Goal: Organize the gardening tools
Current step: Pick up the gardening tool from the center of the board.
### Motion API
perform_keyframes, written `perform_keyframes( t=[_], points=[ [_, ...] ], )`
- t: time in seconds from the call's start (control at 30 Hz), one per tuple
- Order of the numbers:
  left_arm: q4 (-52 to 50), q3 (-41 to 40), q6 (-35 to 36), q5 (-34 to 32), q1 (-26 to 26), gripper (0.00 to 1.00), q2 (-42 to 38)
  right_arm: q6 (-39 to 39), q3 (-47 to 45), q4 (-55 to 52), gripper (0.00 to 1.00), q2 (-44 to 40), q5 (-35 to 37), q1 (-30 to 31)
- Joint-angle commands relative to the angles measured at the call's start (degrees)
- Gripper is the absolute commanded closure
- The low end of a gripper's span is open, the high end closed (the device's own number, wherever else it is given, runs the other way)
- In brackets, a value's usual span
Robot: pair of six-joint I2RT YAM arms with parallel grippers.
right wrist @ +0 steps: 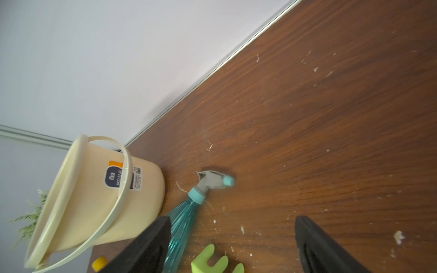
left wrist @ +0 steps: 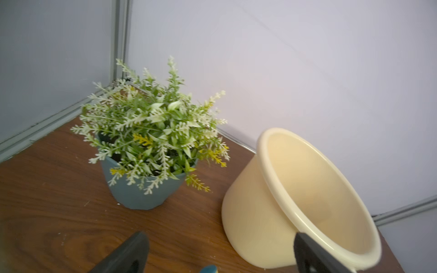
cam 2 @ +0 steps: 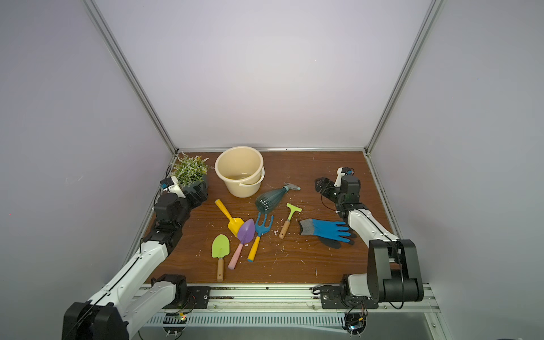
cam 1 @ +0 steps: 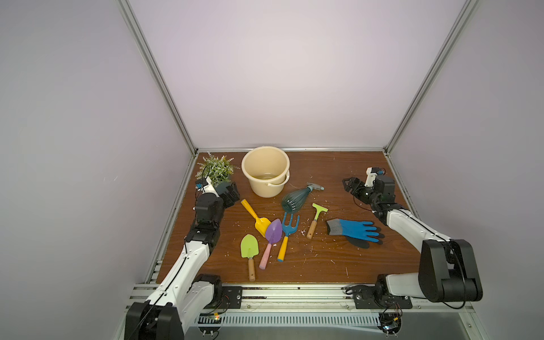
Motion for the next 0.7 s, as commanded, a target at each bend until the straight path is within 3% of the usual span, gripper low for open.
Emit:
perform_keyframes(
  t=[0.0,0.1,0.4,0.67],
  points=[
    [-7.49,3.57,-0.91,3.59,-1.71,0.02,0.76,0.90,3.38,-3.53,0.12,0.78,-5.54,1.29],
    [-10.15,5.68,0.97,3.95,-5.77,0.07,2.12,0.29,5.34,-6.34,0.14,2.97,-6.67,2.69],
    [-12.05,10.37,5.19,-3.97,-22.31,0.08,7.91,1.84,11.72,-10.42,0.21,10.80,-8.07,7.87],
    [-12.56,12.87,7.37,-4.88,-27.92,0.10,11.66,4.69,18.27,-12.63,0.24,18.06,-8.31,12.35]
  ],
)
